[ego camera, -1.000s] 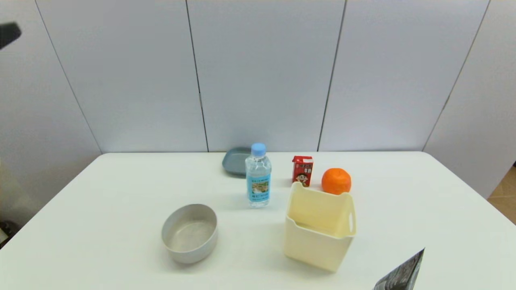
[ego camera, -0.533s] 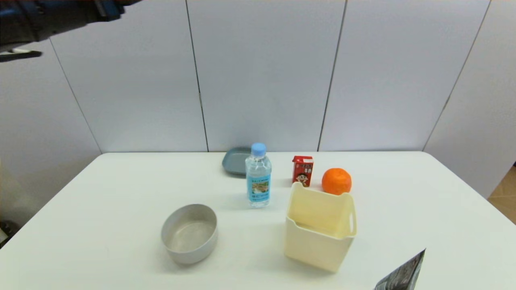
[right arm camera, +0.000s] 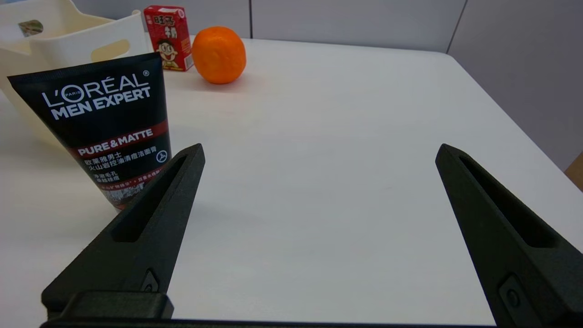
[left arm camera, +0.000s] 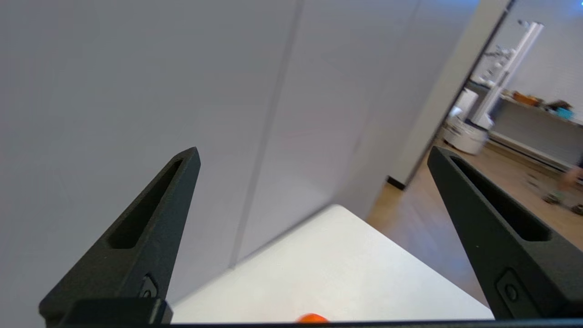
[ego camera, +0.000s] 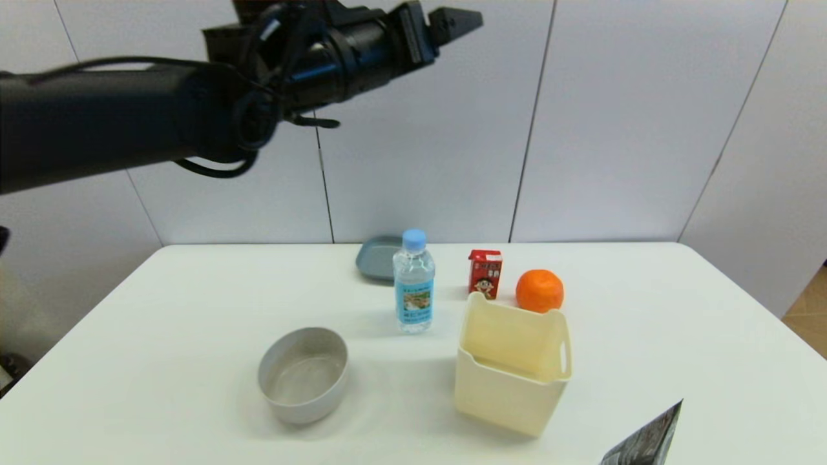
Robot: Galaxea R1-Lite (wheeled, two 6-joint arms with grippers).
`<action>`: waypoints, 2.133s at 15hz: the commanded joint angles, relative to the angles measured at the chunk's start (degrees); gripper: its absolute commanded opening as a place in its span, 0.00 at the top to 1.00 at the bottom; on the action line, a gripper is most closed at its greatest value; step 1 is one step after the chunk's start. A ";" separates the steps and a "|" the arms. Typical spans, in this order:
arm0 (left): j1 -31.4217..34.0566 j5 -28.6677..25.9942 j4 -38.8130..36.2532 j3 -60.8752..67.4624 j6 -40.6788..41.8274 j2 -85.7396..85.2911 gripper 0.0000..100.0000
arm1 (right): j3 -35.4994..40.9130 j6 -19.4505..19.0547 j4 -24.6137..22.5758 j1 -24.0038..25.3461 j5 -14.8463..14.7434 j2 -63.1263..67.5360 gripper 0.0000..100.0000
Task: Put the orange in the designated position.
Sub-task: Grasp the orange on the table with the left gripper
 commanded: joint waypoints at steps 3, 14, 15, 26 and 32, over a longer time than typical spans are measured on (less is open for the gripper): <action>-10.52 4.84 0.45 -2.06 0.03 12.44 0.00 | 0.09 -0.06 0.00 0.00 -0.04 0.00 0.00; -15.62 13.37 8.45 -1.97 3.54 22.11 0.00 | 0.09 -0.06 0.00 0.00 0.05 0.00 0.00; -15.45 12.76 11.35 -2.06 5.56 22.02 0.00 | 0.09 -0.06 -0.09 0.00 0.05 0.00 0.00; -13.69 8.36 24.71 -2.67 12.07 22.37 0.00 | 0.09 -0.06 0.00 0.00 -0.04 0.00 0.00; -13.95 8.19 23.22 -2.67 11.98 25.18 0.00 | 0.09 -0.06 0.00 0.00 0.05 0.00 0.00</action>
